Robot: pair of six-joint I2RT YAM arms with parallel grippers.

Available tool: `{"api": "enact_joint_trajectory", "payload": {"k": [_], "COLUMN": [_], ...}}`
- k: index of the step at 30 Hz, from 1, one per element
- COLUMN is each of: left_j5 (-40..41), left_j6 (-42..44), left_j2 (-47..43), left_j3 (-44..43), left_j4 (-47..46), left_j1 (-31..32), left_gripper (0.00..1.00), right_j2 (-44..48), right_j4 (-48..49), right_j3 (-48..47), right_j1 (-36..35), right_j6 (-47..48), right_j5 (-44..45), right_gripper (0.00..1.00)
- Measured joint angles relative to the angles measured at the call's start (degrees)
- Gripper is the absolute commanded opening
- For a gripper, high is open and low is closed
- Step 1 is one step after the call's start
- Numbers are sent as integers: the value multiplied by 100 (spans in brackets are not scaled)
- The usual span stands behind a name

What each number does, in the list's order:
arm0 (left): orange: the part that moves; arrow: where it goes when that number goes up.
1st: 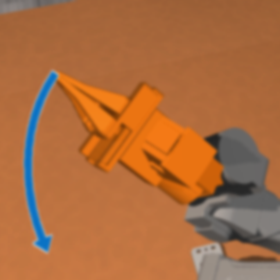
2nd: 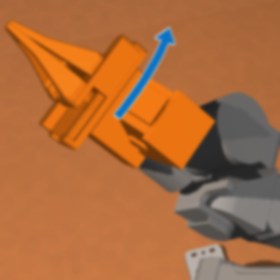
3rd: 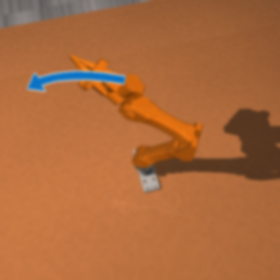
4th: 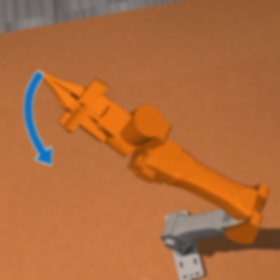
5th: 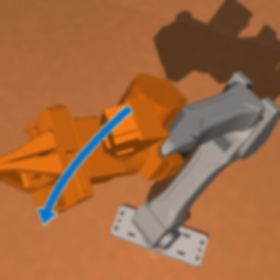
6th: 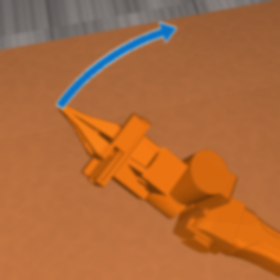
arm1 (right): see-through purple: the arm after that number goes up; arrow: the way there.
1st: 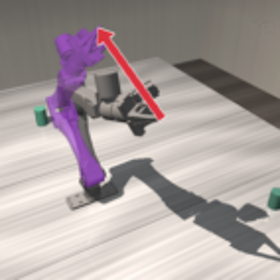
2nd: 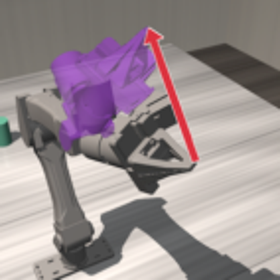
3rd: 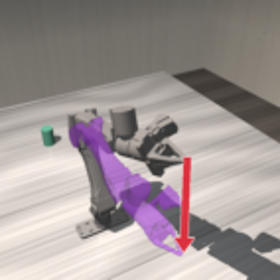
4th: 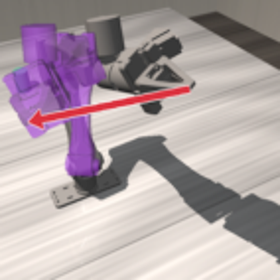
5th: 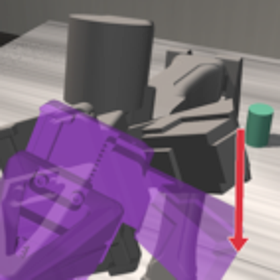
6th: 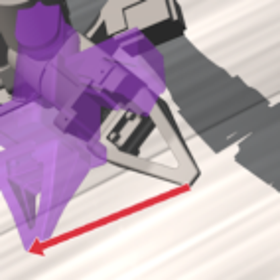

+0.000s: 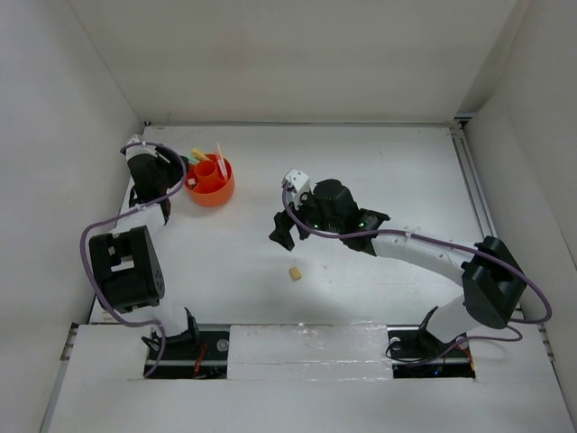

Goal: Sort the stationery into containers
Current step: Place the stapler in the storage box, then pick up the stationery from the center of the board.

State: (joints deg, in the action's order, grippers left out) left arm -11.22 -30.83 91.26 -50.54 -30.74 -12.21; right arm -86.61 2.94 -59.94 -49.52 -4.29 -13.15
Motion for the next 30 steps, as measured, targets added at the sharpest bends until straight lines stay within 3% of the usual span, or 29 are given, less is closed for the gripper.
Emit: {"api": "enact_joint_trajectory", "payload": {"k": [3,7,11,13,17,20,26,30], "left_j5": [345,1167,3027,4122,5908,6293,6459,6013], "left_j6": [-74,-387,-1108,-1613,-2660,-2538,-1838,-1908], "left_j2": [-378,-949,-1217,-1233,-1429,-2050,-3768,-3751], "left_j3": [7,-273,-1473,-2236,-3287,-2953,-1071,-1084], "left_j4": [297,1239,3226,4111,5574,5628,4433,4645], "left_j1": [0,2,396,1010,2905,3807,3683,3521], "left_gripper": [99,99,100,100,100,100,100,100], "right_j2": [-48,-461,-807,-876,-874,-741,-570,-579], "right_j4": [-177,-715,-1342,-1613,-1954,-2028,-2129,-2072], "right_j3": [-59,-492,-763,-767,-564,-96,564,564], "right_j1": [0,-11,-33,-61,-232,-503,-1215,-1521], "right_j6": [37,42,-166,-334,-793,-1174,-1845,-2159], "right_j5": [315,1071,1921,2223,2732,2918,2949,2990], "right_gripper": [100,100,100,100,97,94,87,84]}}
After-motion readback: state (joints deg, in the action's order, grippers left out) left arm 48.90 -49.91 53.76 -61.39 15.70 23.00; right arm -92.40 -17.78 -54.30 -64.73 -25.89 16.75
